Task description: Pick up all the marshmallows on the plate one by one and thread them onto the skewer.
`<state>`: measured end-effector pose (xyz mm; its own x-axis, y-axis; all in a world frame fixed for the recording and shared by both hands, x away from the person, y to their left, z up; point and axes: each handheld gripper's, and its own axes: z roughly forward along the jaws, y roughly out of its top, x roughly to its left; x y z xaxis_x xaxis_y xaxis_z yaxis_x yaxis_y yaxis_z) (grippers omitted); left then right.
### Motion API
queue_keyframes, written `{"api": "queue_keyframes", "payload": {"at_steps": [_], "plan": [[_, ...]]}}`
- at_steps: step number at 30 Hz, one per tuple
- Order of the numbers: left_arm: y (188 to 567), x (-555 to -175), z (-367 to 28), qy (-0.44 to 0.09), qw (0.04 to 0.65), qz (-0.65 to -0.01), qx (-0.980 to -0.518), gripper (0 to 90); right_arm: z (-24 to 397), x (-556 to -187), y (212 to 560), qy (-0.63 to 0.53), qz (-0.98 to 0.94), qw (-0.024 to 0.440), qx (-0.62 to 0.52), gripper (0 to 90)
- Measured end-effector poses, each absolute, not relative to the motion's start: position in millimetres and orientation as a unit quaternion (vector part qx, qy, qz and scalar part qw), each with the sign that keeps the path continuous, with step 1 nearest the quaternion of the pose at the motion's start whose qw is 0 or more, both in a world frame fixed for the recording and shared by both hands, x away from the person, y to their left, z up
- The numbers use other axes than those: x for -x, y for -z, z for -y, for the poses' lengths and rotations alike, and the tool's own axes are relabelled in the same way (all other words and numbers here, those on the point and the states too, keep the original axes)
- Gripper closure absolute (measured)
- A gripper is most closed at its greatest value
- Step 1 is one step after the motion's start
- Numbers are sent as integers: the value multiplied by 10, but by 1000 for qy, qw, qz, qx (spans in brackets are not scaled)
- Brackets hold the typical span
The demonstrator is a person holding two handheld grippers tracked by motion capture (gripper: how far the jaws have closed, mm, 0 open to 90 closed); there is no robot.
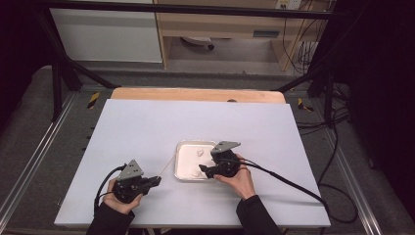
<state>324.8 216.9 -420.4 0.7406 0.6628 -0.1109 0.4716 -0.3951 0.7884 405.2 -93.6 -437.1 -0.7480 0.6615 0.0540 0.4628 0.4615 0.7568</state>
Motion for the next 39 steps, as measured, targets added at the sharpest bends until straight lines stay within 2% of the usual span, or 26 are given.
{"api": "queue_keyframes", "payload": {"at_steps": [1,9,23,29,39], "plan": [[4205,-3249,-2169,-111,430,-343,-828,883,928,-4051,4392,-396,-848,121,-332,423],[4210,-3248,-2160,-110,429,-343,-828,883,907,-4051,4458,-386,-857,118,-321,536],[4214,-3248,-2156,-109,429,-342,-829,884,894,-4048,4506,-385,-862,111,-312,623],[4215,-3248,-2155,-109,429,-343,-829,883,894,-4029,4511,-385,-861,117,-311,694],[4215,-3245,-2152,-110,430,-342,-828,884,895,-4023,4517,-390,-857,114,-318,734]]}}
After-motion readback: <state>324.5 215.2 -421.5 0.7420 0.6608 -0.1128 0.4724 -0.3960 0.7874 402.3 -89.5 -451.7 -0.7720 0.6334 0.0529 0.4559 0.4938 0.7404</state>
